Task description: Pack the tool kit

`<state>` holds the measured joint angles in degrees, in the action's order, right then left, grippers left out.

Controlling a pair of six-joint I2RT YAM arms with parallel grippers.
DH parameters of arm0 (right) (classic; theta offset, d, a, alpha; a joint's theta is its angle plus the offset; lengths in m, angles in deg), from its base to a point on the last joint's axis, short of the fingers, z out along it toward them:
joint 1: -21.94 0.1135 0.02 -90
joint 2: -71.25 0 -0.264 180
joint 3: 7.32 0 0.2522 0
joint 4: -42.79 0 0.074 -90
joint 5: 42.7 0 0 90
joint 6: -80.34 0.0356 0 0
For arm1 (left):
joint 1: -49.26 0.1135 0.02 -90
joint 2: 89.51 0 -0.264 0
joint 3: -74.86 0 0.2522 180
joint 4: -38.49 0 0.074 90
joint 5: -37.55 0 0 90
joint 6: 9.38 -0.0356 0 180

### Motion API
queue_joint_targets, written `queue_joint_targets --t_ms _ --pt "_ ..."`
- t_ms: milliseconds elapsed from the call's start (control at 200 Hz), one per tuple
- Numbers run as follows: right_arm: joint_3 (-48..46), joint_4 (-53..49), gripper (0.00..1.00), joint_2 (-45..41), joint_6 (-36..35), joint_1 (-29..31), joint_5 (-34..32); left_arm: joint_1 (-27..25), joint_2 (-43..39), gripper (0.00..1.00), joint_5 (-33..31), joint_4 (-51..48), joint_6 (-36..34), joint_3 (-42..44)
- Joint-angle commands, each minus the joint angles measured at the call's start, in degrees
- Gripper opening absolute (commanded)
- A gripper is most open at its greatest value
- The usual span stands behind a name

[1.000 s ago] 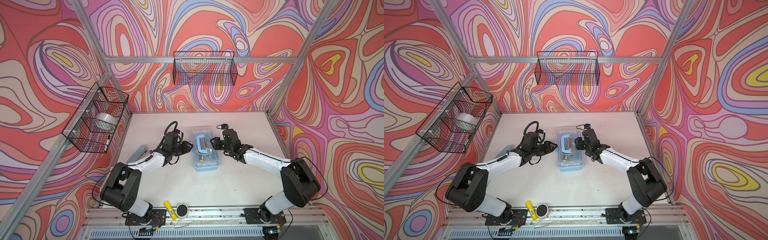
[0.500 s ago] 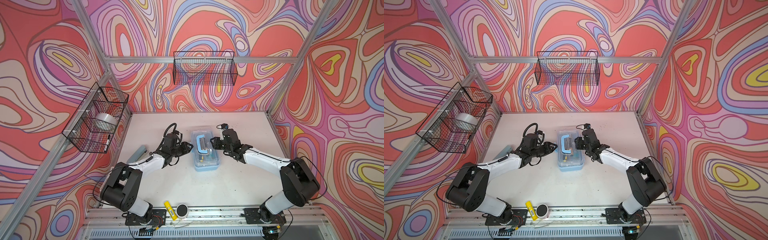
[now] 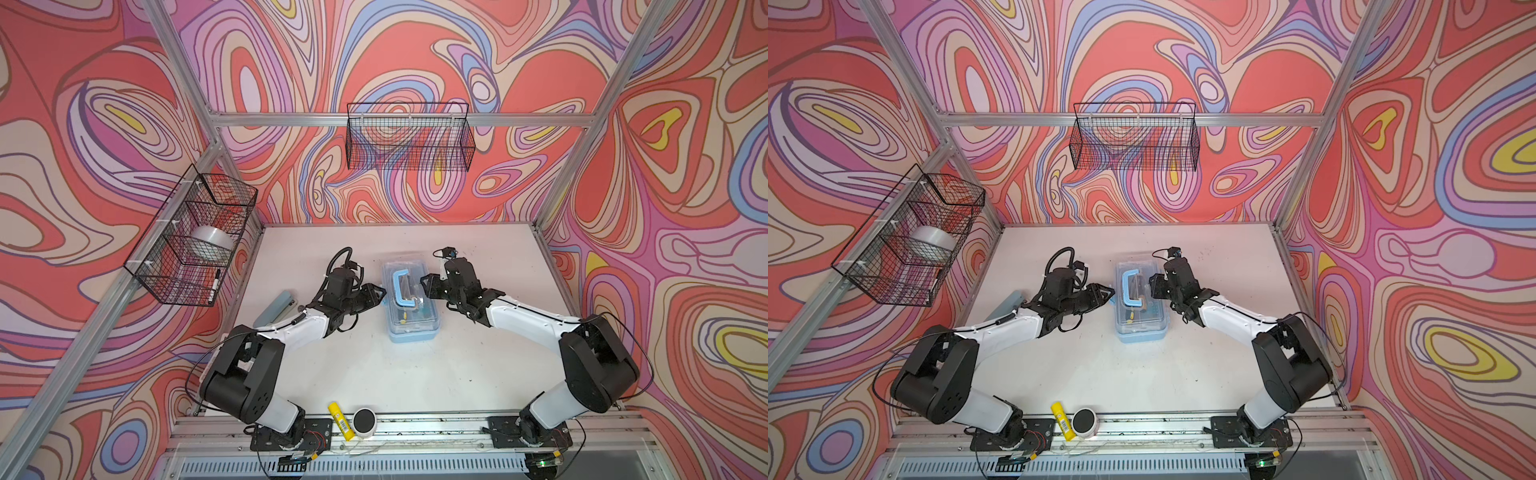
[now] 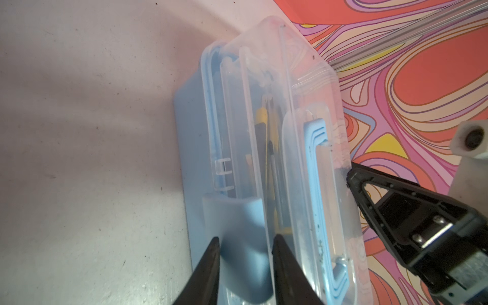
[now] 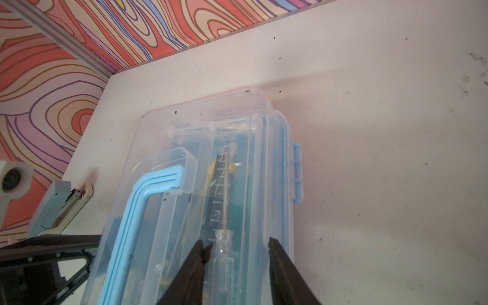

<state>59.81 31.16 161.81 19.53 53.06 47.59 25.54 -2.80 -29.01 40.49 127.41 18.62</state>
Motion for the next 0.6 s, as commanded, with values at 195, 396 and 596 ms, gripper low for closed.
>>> queue_joint_targets --t_ms 195,396,596 --pt "-2.6 -9.0 0.39 3.9 -0.9 1.0 2.8 -0.4 -2.0 0.34 1.6 3.5 0.9 0.7" --pt "-2.4 -9.0 0.39 4.4 -0.9 1.0 3.0 -0.4 -1.7 0.31 1.7 4.1 1.3 1.1" --pt "-2.4 -9.1 0.39 4.4 -1.0 1.0 2.9 -0.5 -1.7 0.27 2.0 4.7 1.5 1.2"
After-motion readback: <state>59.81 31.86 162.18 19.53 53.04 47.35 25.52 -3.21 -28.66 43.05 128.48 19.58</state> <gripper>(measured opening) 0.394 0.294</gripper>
